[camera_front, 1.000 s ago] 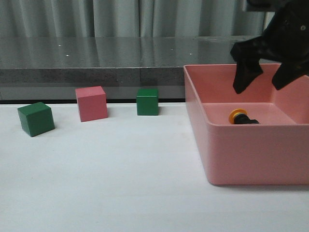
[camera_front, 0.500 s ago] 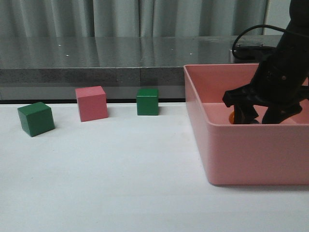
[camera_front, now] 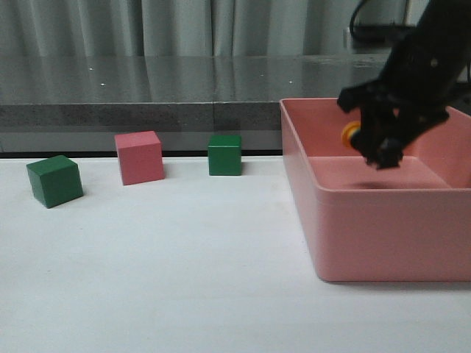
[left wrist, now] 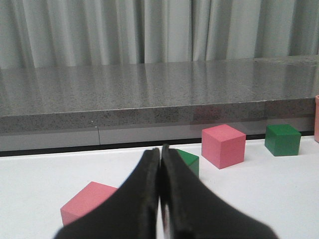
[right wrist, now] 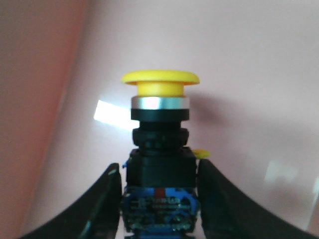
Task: Place and stand button with both arms
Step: 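Lift the button out of the bin and carry it toward the cubes, then lower the button onto the table on its side, open the right gripper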
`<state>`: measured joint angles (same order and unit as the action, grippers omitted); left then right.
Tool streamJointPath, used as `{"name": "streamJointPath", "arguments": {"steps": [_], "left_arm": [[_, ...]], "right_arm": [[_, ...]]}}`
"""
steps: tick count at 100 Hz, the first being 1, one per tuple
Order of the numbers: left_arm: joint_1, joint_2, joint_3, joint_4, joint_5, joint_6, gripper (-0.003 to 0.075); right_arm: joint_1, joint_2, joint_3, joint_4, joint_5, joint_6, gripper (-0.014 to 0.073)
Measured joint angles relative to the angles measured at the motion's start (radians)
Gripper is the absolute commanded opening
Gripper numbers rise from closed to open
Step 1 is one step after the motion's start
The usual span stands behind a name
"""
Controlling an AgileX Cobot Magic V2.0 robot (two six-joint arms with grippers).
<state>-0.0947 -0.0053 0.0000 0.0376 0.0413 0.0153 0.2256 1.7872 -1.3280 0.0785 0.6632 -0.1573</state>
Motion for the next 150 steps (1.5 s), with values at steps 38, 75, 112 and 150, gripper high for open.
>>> {"name": "streamJointPath", "arguments": {"steps": [38,75,112,150], "left_arm": [[0.000,0.000,0.000,0.000,0.000,0.000,-0.0020],[0.000,0.000,0.000,0.000,0.000,0.000,-0.0020],[0.000,0.000,0.000,0.000,0.000,0.000,-0.0020],[0.000,0.000,0.000,0.000,0.000,0.000,-0.0020]], "right_arm": [[0.212,0.023,-0.295,0.323,0.214,-0.682,0.0055],[0.392,0.322,-0.412,0.271,0.227,-0.846,0.0055],[0.411,0.396,-0.429,0.249,0.187,-0.846,0.0548],[0.387,0.349,-0.497,0.249,0.250,-0.723,0.0095]]}}
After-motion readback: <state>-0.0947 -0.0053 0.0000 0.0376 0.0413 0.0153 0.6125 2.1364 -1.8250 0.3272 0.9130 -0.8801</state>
